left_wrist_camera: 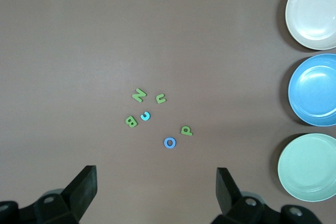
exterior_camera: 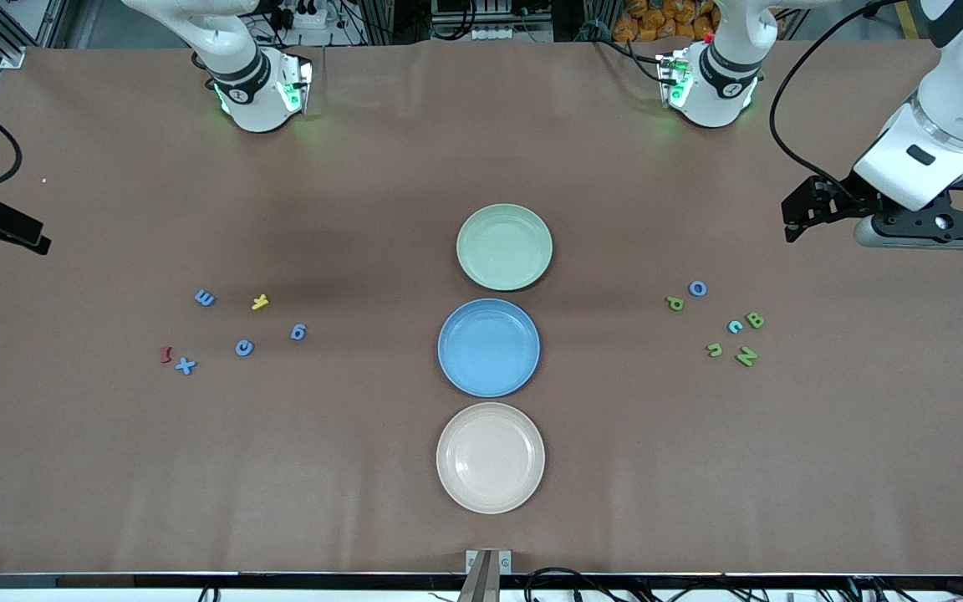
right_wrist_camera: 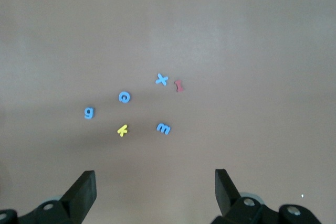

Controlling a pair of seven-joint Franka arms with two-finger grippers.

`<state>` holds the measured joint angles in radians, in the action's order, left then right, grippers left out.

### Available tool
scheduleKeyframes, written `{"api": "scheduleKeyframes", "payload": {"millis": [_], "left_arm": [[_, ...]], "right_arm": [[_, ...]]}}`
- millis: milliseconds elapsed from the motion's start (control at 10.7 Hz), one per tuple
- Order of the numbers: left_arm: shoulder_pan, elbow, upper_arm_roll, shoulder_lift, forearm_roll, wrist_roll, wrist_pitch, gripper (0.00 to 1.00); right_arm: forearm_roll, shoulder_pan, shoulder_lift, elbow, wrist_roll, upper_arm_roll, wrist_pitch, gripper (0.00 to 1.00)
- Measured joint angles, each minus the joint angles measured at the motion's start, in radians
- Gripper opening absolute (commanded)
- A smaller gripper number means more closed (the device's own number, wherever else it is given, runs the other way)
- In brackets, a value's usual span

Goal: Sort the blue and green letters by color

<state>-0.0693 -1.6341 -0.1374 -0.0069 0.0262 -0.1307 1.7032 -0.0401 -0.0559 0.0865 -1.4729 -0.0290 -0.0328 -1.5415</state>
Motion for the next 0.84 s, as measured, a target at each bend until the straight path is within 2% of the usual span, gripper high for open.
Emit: {"api": "scheduleKeyframes", "payload": {"millis": [375,844], "left_arm": [[0.001,-0.004,0.0,0.0,0.0,0.0,0.0,1.0],[0.001,-0.005,0.0,-0.001,0.0,0.0,0.0,1.0]], "right_arm": [[0.0,-0.006,0.009,0.015,0.0,-0.005,-0.061,1.0],[0.0,-0.005,0.042,0.011,-0.001,-0.004,-0.05,1.0]]}}
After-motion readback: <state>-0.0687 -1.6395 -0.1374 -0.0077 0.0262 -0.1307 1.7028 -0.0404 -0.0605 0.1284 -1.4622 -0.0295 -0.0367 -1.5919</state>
